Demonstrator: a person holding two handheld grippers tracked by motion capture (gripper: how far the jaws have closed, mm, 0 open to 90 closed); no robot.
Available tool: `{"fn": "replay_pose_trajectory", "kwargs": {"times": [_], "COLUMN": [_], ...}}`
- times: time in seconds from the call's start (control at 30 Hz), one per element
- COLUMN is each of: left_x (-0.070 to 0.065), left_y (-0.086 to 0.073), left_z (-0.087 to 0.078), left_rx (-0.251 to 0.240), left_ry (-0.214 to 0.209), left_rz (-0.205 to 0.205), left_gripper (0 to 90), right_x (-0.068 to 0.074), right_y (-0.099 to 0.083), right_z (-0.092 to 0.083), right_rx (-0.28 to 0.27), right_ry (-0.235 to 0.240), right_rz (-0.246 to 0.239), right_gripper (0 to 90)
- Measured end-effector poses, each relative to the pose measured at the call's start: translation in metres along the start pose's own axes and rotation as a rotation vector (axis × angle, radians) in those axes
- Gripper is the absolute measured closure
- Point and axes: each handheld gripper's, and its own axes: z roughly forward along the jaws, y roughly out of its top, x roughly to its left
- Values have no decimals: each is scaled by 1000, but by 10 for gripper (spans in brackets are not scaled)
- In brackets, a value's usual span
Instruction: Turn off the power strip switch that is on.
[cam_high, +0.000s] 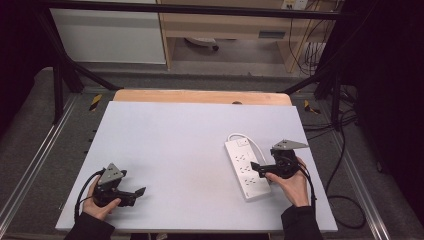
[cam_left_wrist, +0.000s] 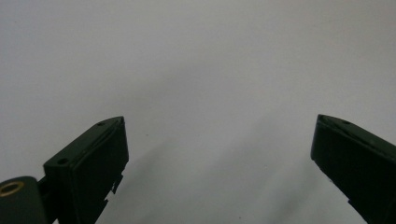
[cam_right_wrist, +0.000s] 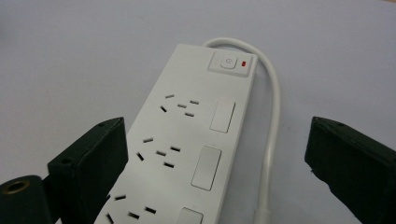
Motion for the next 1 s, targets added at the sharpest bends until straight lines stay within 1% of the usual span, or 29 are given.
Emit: {"fn": "replay_pose_trajectory", "kwargs": {"times": [0.13, 0.2, 0.27, 0.3, 0.33, 0.37, 0.53, 0.63, 0.7, 0.87, 0.93, 1.0], "left_x": [0, 0, 0, 0, 0, 0, -1, -1, -1, -1, -1, -1], "left_y": [0, 0, 0, 0, 0, 0, 0, 0, 0, 0, 0, 0], "left_z": [0, 0, 0, 0, 1, 1, 1, 1, 1, 1, 1, 1], "left_rx": [2, 3, 2, 3, 3, 3, 5, 5, 5, 5, 6, 5], "left_ry": [-2, -3, -4, -4, -3, -3, -6, -7, -6, -8, -9, -9], "left_rz": [0, 1, 0, -1, -1, -2, -1, -2, -3, -2, -1, 0], "left_gripper": [38, 37, 37, 37, 37, 37, 36, 35, 35, 34, 33, 33], "right_x": [0, -1, -2, -3, -4, -5, -9, -13, -15, -20, -21, -23], "right_y": [-5, -9, -14, -17, -20, -24, -40, -50, -56, -69, -72, -76], "right_z": [-7, -9, -12, -13, -15, -17, -22, -26, -27, -32, -33, -34], "right_rx": [-5, 5, 18, 15, 20, 21, 29, 34, 30, 41, 48, 53], "right_ry": [9, -3, 0, 1, 10, 14, 16, 31, 28, 32, 33, 25], "right_rz": [3, -3, 0, 0, 4, -9, -12, -7, -11, -12, 3, -5], "right_gripper": [19, 7, 7, 7, 6, 6, 6, 6, 7, 7, 7, 7]}}
